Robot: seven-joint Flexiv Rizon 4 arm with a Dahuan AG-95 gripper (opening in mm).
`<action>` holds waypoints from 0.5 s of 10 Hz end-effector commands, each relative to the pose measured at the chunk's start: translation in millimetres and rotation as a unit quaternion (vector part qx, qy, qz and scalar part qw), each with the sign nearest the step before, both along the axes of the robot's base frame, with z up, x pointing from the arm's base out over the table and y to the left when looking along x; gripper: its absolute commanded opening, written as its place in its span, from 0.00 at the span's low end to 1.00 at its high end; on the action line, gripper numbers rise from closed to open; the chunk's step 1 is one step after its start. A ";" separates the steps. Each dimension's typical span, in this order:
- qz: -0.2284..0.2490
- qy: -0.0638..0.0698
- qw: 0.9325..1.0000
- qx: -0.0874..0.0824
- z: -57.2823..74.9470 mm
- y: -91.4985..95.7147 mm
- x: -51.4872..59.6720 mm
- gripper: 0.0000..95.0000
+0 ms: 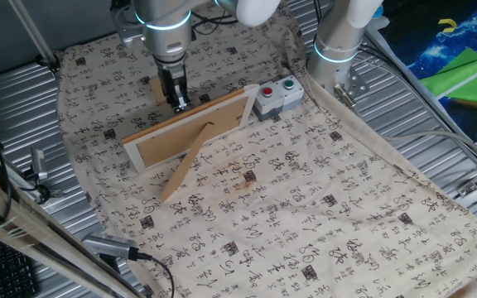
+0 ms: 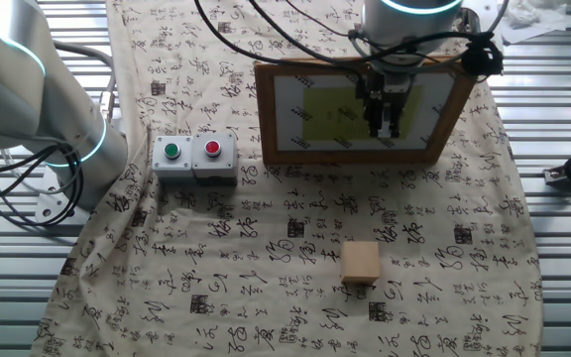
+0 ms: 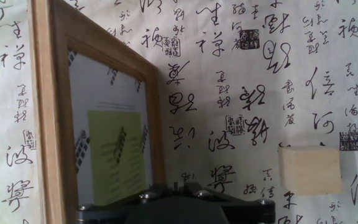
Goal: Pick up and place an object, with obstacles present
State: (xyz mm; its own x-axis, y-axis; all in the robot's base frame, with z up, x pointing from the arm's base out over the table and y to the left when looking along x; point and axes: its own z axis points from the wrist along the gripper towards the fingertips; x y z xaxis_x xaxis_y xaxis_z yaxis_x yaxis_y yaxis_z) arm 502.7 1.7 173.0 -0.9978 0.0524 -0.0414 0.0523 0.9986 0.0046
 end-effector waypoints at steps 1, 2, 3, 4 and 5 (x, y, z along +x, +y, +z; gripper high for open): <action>0.000 -0.003 1.000 0.001 0.5 -0.1 0.5 0.00; -0.002 -0.001 1.000 0.000 0.6 0.0 0.7 0.00; -0.001 -0.001 1.000 0.000 0.7 0.0 0.7 0.00; 0.002 -0.002 1.000 0.001 1.1 0.0 0.6 0.00; 0.005 -0.002 1.000 0.002 2.2 0.7 2.9 0.00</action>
